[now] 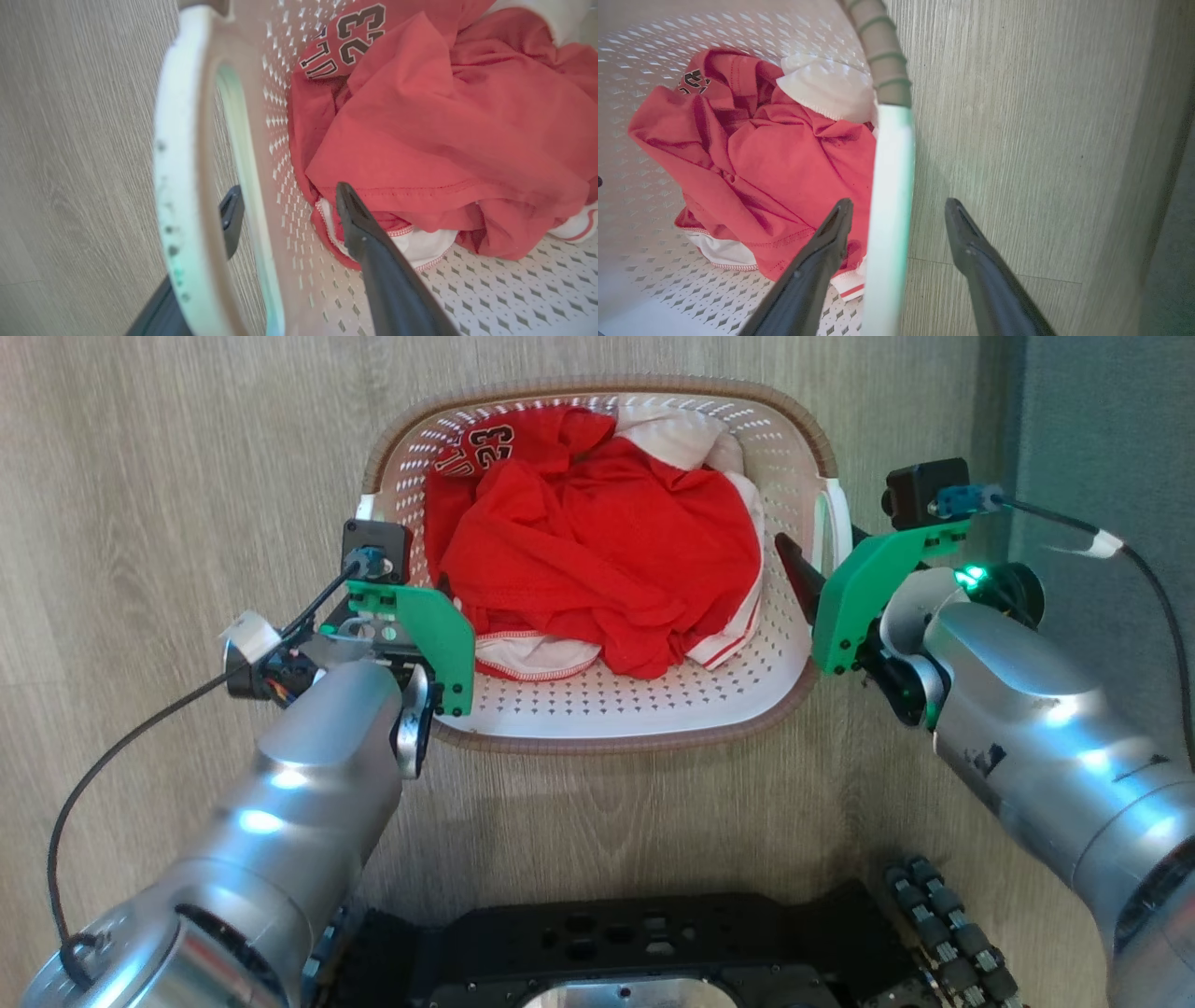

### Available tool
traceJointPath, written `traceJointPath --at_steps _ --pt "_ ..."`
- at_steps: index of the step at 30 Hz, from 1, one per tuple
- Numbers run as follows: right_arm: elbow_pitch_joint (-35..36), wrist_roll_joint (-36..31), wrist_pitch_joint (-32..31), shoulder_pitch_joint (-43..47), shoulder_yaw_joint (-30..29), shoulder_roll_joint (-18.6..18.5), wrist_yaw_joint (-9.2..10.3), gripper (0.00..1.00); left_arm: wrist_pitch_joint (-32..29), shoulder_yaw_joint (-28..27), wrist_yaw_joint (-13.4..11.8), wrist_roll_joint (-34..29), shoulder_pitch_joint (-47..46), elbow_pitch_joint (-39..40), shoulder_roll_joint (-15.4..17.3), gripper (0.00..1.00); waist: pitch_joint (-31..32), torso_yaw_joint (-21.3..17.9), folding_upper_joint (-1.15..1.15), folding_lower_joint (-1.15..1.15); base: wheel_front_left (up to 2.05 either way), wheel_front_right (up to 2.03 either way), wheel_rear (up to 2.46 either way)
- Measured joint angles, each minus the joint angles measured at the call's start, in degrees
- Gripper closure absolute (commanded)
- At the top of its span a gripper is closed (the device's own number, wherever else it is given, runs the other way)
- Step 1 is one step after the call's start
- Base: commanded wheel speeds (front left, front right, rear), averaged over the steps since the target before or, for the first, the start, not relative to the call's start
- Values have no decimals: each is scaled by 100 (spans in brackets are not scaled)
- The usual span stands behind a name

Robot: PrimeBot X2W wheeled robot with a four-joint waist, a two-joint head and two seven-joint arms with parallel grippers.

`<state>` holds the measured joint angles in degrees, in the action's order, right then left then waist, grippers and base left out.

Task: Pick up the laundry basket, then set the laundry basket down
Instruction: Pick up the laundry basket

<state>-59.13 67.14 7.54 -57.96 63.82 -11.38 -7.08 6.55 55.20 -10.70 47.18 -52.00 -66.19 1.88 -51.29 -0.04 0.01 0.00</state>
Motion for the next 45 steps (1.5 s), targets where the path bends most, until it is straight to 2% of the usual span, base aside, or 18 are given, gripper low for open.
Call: traceJointPath --at_steps 10,11,12,13,27,31,40,45 --pt "-119 181 4 -165 234 3 0 0 14 365 -48 397 -119 74 2 0 -123 60 0 0 0 0 0" --pt "-120 203 4 -165 261 3 0 0 14 381 -48 452 -120 92 3 4 -129 64 0 0 0 0 0" --pt "-123 221 4 -164 280 3 0 58 12 400 -47 512 -121 104 5 69 -134 68 0 0 0 0 0" --pt "-124 265 10 -164 281 2 0 100 9 431 -45 572 -122 108 19 100 -137 71 0 0 0 0 0" --pt "-159 497 -30 -165 536 -193 1 100 -5 928 -38 1100 -180 185 42 100 -55 121 0 0 0 0 0" --pt "-141 495 -411 -154 683 -235 1 100 -323 1281 82 1131 -180 168 43 100 112 129 0 0 0 0 0" --pt "77 506 -1314 137 818 -339 2 100 -1109 1549 269 1400 39 196 48 100 908 181 0 0 0 0 0" --pt "160 595 -1614 421 844 -356 9 100 -1535 1681 542 1293 166 172 58 100 1425 210 0 0 0 0 0"
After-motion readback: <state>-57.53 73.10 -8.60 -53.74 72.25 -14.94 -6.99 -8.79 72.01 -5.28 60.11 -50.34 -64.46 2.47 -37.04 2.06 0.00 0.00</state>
